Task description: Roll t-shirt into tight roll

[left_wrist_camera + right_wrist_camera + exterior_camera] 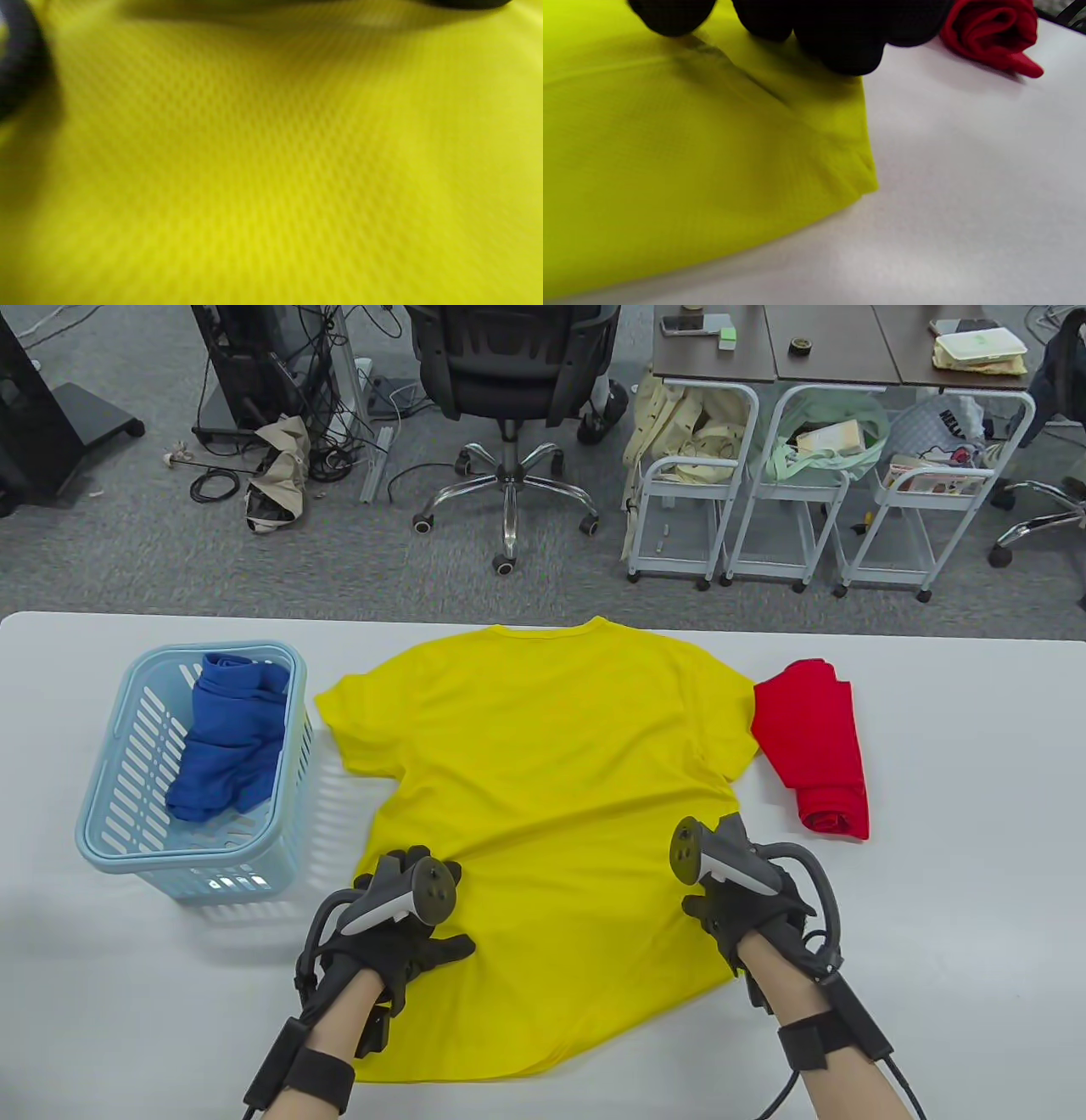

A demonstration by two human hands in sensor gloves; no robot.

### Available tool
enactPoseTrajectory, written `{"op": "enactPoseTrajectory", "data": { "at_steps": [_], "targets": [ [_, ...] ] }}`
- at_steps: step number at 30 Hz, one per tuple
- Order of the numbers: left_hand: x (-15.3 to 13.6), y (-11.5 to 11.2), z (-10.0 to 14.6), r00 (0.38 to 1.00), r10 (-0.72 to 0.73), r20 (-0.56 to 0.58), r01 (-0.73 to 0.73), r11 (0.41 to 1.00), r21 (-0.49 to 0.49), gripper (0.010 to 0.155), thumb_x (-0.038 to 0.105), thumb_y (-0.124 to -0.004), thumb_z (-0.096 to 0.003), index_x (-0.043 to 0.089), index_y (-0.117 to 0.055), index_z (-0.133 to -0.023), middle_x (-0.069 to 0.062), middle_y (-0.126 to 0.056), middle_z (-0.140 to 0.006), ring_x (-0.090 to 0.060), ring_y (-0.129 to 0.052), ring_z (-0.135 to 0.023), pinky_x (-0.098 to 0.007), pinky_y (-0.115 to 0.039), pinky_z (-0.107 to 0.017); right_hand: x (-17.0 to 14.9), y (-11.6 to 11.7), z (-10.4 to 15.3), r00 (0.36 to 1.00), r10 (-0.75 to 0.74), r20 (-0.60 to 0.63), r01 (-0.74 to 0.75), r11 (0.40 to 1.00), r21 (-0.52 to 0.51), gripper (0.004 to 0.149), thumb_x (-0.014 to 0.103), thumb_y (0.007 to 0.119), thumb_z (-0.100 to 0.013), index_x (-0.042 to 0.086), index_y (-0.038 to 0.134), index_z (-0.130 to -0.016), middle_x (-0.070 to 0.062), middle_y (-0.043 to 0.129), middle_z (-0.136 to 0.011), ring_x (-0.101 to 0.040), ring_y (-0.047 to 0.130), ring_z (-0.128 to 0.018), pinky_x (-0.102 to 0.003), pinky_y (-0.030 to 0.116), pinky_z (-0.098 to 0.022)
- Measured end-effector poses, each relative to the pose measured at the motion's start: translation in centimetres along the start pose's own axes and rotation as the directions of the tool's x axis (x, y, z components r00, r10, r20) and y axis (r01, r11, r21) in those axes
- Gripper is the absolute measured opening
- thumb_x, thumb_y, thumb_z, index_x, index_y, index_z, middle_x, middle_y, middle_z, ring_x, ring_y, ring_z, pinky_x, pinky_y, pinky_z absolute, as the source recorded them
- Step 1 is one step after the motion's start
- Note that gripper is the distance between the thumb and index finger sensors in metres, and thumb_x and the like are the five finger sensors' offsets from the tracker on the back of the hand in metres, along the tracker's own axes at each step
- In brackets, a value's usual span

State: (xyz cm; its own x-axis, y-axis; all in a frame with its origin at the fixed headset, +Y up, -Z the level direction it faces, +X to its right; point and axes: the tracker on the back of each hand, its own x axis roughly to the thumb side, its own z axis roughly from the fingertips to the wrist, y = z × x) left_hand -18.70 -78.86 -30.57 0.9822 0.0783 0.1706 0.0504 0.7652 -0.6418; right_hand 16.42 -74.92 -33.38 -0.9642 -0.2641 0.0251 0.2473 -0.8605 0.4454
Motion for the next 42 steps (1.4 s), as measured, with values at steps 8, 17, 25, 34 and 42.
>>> {"op": "enactPoseTrajectory", "data": {
  "at_steps": [8, 17, 25, 34, 42],
  "targets": [
    [0.1, 0.2, -0.1, 0.999, -0.01, -0.036, 0.011, 0.999, 0.032, 0.086, 0.071, -0.042, -0.0466, 0.035, 0.002, -0.11, -0.012, 0.012, -0.117, -0.043, 0.001, -0.109, -0.065, -0.017, -0.076, -0.5, 3.0, 1.2, 0.961, 0.048, 0.271, -0.125, 0.954, 0.274, 0.122, 0.062, 0.084, -0.031, 0.009, 0.007, -0.109, -0.023, 0.0, -0.112, -0.049, 0.016, -0.105, -0.059, 0.033, -0.074],
    [0.3, 0.3, -0.1, 0.999, -0.023, -0.048, 0.025, 0.999, 0.042, 0.085, 0.07, -0.042, -0.047, 0.034, 0.001, -0.11, -0.014, 0.011, -0.117, -0.044, -0.001, -0.109, -0.066, -0.019, -0.077, -5.2, 1.7, 2.8, 0.979, 0.022, 0.204, -0.063, 0.978, 0.199, 0.093, 0.041, 0.09, -0.042, 0.023, 0.031, -0.112, -0.013, 0.024, -0.118, -0.043, 0.035, -0.11, -0.06, 0.039, -0.074],
    [0.9, 1.6, 2.2, 0.995, -0.09, -0.04, 0.096, 0.979, 0.18, 0.077, 0.066, -0.05, -0.0516, 0.032, -0.03, -0.118, -0.018, -0.002, -0.122, -0.045, -0.02, -0.113, -0.065, -0.036, -0.079, -2.6, 2.1, 3.1, 0.957, -0.049, 0.286, 0.01, 0.991, 0.135, 0.071, 0.048, 0.076, -0.049, 0.028, 0.044, -0.11, -0.008, 0.039, -0.116, -0.036, 0.053, -0.104, -0.053, 0.05, -0.072],
    [-0.8, 1.6, 2.6, 0.996, -0.06, -0.068, 0.07, 0.984, 0.167, 0.068, 0.06, -0.06, -0.0538, 0.037, -0.041, -0.115, -0.015, -0.031, -0.126, -0.043, -0.046, -0.113, -0.063, -0.049, -0.078, -1.2, 1.2, 2.2, 0.97, -0.135, 0.204, 0.119, 0.989, 0.089, 0.08, 0.055, 0.068, -0.051, 0.028, 0.027, -0.114, -0.013, 0.021, -0.119, -0.043, 0.036, -0.11, -0.057, 0.042, -0.074],
    [-1.4, 1.0, 1.7, 0.995, -0.06, -0.085, 0.071, 0.988, 0.137, 0.073, 0.063, -0.052, -0.0542, 0.036, -0.026, -0.116, -0.012, -0.022, -0.126, -0.041, -0.035, -0.115, -0.064, -0.044, -0.079, 0.0, 2.4, 1.9, 0.978, -0.124, 0.17, 0.099, 0.985, 0.144, 0.081, 0.055, 0.069, -0.05, 0.029, 0.024, -0.112, -0.01, 0.019, -0.118, -0.042, 0.03, -0.109, -0.058, 0.04, -0.074]
  ]
}}
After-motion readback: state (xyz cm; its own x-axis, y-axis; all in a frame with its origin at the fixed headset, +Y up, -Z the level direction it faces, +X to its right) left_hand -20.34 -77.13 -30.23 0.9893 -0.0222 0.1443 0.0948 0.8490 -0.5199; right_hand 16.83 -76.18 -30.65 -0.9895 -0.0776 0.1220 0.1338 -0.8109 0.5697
